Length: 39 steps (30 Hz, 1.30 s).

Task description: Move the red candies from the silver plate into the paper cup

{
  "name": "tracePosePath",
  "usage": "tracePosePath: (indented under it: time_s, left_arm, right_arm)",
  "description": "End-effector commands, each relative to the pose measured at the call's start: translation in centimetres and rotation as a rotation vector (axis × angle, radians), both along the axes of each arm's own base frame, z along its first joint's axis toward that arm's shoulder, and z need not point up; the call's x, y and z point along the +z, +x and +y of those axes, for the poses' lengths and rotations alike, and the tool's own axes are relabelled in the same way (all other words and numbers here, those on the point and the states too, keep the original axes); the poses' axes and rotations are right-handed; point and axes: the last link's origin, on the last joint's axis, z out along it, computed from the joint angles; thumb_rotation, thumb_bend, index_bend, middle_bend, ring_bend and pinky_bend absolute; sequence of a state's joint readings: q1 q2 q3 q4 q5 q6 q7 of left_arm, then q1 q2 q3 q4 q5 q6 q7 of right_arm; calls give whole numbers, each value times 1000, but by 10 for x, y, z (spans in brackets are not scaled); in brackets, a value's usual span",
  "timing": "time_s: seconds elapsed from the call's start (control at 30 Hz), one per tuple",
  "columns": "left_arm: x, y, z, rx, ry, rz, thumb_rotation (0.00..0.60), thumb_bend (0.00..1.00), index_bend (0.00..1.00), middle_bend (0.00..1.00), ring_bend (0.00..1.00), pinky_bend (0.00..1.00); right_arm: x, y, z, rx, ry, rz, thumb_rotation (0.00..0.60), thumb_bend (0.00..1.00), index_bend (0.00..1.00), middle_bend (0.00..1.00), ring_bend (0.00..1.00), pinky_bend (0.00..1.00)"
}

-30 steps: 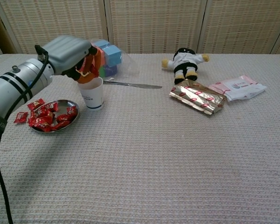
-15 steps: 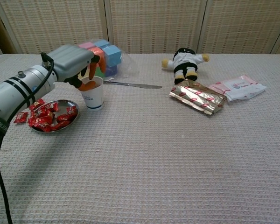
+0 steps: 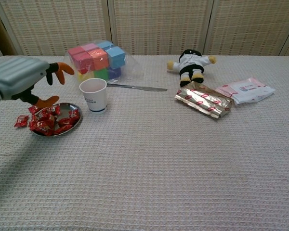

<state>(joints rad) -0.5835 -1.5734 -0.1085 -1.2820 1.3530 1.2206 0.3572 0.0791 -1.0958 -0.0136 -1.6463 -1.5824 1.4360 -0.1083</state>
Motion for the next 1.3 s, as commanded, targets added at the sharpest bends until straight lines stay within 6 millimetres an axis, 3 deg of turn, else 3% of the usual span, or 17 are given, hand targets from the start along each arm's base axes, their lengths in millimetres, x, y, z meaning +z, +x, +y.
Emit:
tracePosePath:
  time_s: [0.03, 0.2, 0.5, 0.87, 1.3]
  left_arm:
    - [4, -27, -18, 79, -35, 39, 600, 378, 85, 160, 248, 1000]
    - [-4, -43, -16, 146, -67, 95, 600, 370, 63, 104, 216, 1000]
    - [-20, -53, -5, 169, -74, 172, 600, 370, 110, 115, 224, 1000]
    - [-30, -52, -2, 155, -74, 222, 600, 365, 260, 258, 398, 1000]
    - [-37, -43, 1, 104, -53, 242, 600, 374, 431, 432, 517, 1000]
  right_arm:
    - [-1, 1, 1, 8, 7, 0, 600, 0, 0, 0, 0, 132]
    - [-3, 3, 2, 18, 15, 1, 600, 0, 0, 0, 0, 132]
    - [-2, 2, 3, 14, 5, 2, 600, 0, 0, 0, 0, 132]
    - [-2, 2, 2, 12, 4, 3, 600, 0, 0, 0, 0, 132]
    - [-3, 2, 2, 10, 7, 7, 600, 0, 0, 0, 0, 133]
